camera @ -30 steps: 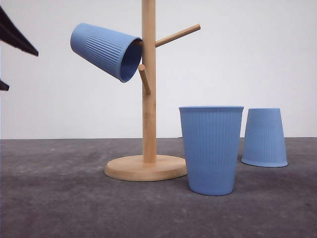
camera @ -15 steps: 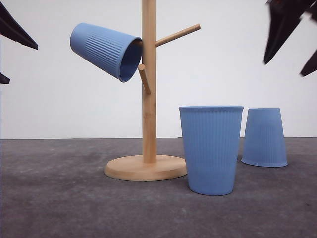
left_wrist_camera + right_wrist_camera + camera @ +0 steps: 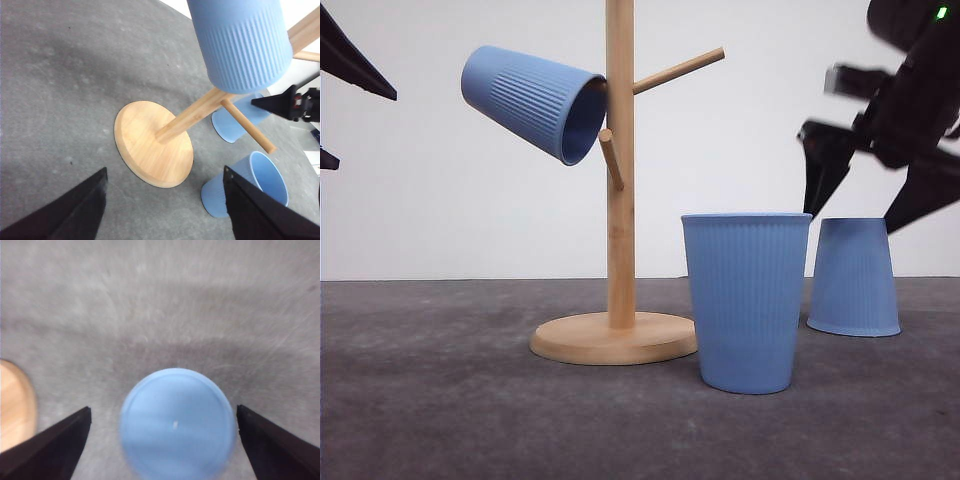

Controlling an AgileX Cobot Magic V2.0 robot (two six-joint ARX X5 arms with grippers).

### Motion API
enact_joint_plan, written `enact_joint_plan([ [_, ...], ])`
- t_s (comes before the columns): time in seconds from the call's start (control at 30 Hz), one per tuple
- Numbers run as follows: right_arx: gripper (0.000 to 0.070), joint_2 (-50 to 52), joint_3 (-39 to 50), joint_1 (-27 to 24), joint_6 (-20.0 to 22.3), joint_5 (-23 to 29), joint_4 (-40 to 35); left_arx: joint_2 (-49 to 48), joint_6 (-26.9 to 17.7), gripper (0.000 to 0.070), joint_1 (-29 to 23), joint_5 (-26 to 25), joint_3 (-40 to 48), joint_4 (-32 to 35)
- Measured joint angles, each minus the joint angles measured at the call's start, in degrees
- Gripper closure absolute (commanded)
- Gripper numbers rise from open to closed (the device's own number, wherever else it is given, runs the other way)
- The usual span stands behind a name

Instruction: Place three cups

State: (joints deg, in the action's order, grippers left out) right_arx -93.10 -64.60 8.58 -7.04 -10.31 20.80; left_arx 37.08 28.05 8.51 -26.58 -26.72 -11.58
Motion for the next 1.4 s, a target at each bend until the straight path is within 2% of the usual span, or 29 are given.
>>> enact_joint_plan([
  [0.1, 0.0118, -2.11, 0.00, 0.00, 0.21, 1.01, -1.29, 0.00, 0.00, 0.0270, 0.00, 0.71, 0.00, 0.00],
  [0.27, 0.0283, -3.69, 0.00, 0.00, 0.66, 1.56, -1.68, 0.00, 0.02, 0.0271, 0.00, 0.80, 0.00, 0.01],
  [0.47, 0.0287, -2.62, 0.00, 0.00, 1.13, 1.34, 0.49, 0.00, 0.02, 0.0270, 0.00, 0.80, 0.00, 0.01],
  [0.6, 0.0287, 1.76, 0.00, -0.13, 1.23, 0.06, 3.30, 0.00, 0.02, 0.0271, 0.00, 0.80, 0.00, 0.01],
  [0.77, 0.0287, 11.14, 0.00, -1.58, 0.08, -8.52, 5.49, 0.00, 0.02, 0.0271, 0.00, 0.78, 0.00, 0.01],
  [0.97, 0.0287, 20.12, 0.00, -5.31, -8.61, -25.28, 5.42, 0.00, 0.00, 0.0270, 0.00, 0.80, 0.00, 0.01],
  [1.03, 0.0287, 22.53, 0.00, -6.36, -11.28, -28.84, 4.23, 0.00, 0.00, 0.0270, 0.00, 0.80, 0.00, 0.14],
  [1.27, 0.0287, 25.37, 0.00, -7.99, -17.62, -38.11, -3.94, 0.00, 0.00, 0.0271, 0.00, 0.78, 0.00, 0.25],
  [1.4, 0.0287, 24.95, 0.00, -6.44, -19.77, -38.84, -7.09, 0.02, 0.00, 0.0270, -0.02, 0.80, 0.00, 0.23],
])
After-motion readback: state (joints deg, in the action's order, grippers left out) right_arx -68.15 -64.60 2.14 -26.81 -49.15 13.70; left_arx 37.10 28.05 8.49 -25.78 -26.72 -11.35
